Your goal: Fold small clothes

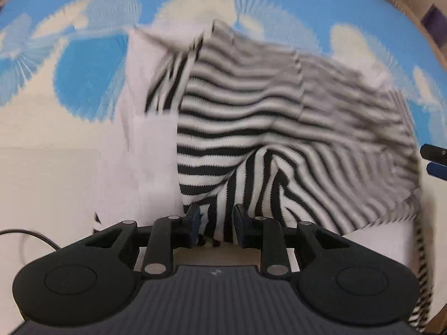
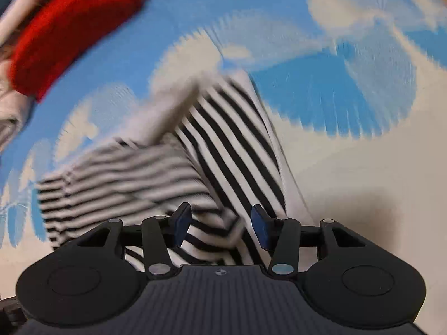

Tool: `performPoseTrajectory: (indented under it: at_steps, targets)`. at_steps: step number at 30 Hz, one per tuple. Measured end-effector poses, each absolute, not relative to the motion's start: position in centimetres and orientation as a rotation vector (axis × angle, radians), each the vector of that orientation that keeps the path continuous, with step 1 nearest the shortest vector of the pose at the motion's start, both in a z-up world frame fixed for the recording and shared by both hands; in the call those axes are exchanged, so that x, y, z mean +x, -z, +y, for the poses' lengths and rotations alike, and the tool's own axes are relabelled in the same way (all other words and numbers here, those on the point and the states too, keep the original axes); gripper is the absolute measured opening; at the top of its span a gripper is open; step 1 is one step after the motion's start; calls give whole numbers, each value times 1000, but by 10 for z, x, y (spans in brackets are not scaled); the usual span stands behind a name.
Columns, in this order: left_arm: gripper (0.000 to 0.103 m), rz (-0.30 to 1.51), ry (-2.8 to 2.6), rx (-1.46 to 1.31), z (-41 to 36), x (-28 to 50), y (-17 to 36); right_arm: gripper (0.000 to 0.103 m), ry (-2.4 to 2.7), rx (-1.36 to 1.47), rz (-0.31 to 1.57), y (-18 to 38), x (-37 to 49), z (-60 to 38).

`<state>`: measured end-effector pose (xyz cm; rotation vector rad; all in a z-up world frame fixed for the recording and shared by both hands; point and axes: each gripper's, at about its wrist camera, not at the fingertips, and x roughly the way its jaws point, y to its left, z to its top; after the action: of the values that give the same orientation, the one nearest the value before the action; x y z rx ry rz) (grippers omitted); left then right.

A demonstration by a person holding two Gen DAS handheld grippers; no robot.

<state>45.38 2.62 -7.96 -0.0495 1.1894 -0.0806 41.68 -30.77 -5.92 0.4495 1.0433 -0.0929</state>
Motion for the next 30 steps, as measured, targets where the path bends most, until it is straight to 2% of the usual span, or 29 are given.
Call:
performPoseTrajectory:
  at_steps: [3,7,13,15,17,18,22,25,30]
  targets:
    - [35,1020,108,-21,18,435,34,50,50,380,868,14,401,-298]
    - [36,894,65,-71,25,390,-11,50,17,397,627,-45,341,-295]
    - [36,672,8,-31,34,282,-71,50,-26,365,441,-88,232,-301]
    - [42,611,7,-24,37,244,-82,50,-21,325,387,-90,193,-306]
    - [51,561,9,-21,38,205,-85,51,-24,293,367,-85,157,-314]
    - [53,543,12,-19,38,188,-86,51,-18,273,368,-82,140,-316]
    - [53,534,32,-25,32,137,-76,52,37,252,440,-55,93,-324]
    - [53,550,73,-51,14,117,-79,53,65,359,485,-42,70,-335]
    - [56,447,232,-63,-31,80,-130,53,110,369,528,-26,57,-337]
